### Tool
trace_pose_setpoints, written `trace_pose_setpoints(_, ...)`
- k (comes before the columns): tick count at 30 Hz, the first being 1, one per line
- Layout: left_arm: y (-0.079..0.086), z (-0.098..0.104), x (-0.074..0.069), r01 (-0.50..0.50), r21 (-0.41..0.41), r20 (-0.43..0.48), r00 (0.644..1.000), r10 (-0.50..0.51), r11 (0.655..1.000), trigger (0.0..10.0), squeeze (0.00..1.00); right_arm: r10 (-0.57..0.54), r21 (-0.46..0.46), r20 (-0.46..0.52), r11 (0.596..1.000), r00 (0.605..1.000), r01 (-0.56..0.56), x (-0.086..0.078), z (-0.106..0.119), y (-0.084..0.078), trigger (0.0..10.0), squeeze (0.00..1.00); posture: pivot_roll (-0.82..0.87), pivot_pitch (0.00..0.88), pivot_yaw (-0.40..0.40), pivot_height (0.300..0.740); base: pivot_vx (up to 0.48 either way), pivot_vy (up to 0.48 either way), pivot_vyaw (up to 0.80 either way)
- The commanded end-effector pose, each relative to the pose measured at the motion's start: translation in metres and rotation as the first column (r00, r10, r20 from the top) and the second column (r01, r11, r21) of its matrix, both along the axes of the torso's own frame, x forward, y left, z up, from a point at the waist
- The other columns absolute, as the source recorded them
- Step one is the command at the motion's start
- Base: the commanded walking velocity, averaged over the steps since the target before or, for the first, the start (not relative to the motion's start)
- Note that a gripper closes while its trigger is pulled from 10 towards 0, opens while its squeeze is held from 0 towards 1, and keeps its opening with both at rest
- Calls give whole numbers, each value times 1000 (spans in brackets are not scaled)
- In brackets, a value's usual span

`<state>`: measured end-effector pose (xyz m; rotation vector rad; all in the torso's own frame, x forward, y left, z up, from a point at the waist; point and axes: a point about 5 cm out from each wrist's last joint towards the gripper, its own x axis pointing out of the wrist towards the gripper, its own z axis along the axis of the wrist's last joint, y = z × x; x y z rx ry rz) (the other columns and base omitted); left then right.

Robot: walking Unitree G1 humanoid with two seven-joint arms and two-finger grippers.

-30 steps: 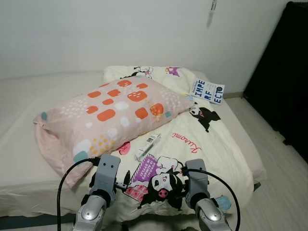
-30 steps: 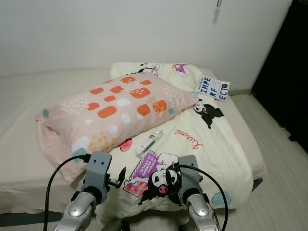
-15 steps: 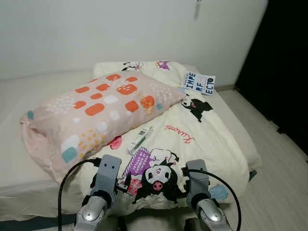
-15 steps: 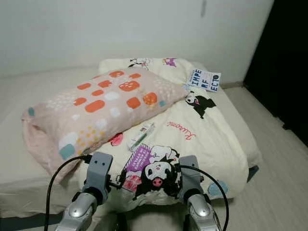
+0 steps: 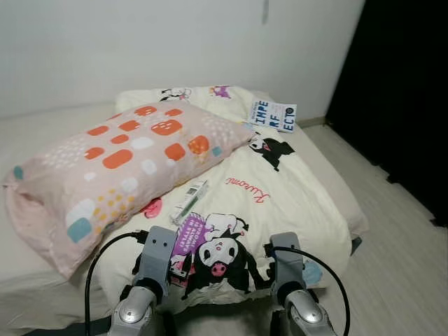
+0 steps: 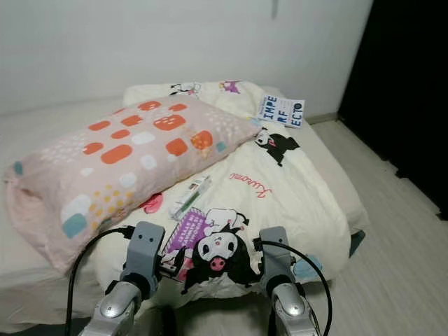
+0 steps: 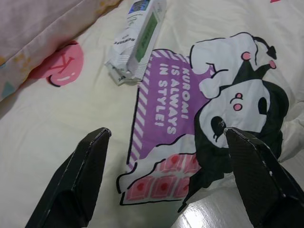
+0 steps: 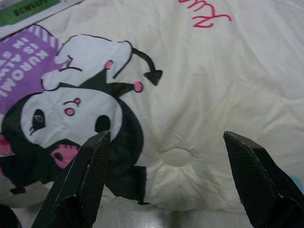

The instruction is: Clean up the room

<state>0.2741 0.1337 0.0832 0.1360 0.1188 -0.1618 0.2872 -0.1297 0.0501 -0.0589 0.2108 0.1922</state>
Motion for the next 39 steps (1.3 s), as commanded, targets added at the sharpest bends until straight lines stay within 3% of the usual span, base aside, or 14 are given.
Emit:
trace_pose_setpoints(1,1,-5,-4,-4,-2,-24,1000,3,1000,10000,0,-2,9,-20,1000,1000,2,-3,-5,1,10000,0,15,171,29,574,0,0,0)
trace_pose_setpoints(12,5,-3,-1,-18,-1,-19,1000,18,1000,10000,0,4,6,-5,1000,1000,-4,6,0,-1,10000,0,17,182,26,551,0,0,0)
trace_pose_setpoints(24,14,3,3,-68,-53,6,998,68,996,10000,0,-5,-27,27,1000,1000,6,20,10,-7,10000,0,14,184,17,551,0,0,0)
trace_pose_setpoints(30,16,10,13,-60,-92,20,998,62,994,10000,0,-4,-36,38,999,999,6,26,14,-9,10000,0,14,191,13,551,0,0,0)
trace_pose_setpoints(31,17,13,18,-55,-104,22,998,58,993,10000,114,-4,-41,42,999,999,6,29,16,-9,10000,0,14,193,12,551,0,0,0)
trace_pose_setpoints(32,18,16,23,-50,-118,27,998,54,992,10000,384,-4,-45,44,999,999,6,31,17,-10,10000,0,14,193,12,551,0,0,0)
trace_pose_setpoints(35,18,20,29,-39,-138,33,998,44,990,10000,384,-3,-49,46,999,999,6,32,18,-10,10000,0,14,195,12,551,0,0,0)
trace_pose_setpoints(36,18,25,37,-27,-160,42,999,34,987,10000,1000,-5,-54,48,999,999,7,34,19,-11,10000,0,11,202,11,551,0,0,0)
trace_pose_setpoints(39,19,35,52,-19,-210,52,998,30,978,10000,1000,-6,-58,50,998,999,9,36,21,-12,10000,0,10,213,10,551,0,0,0)
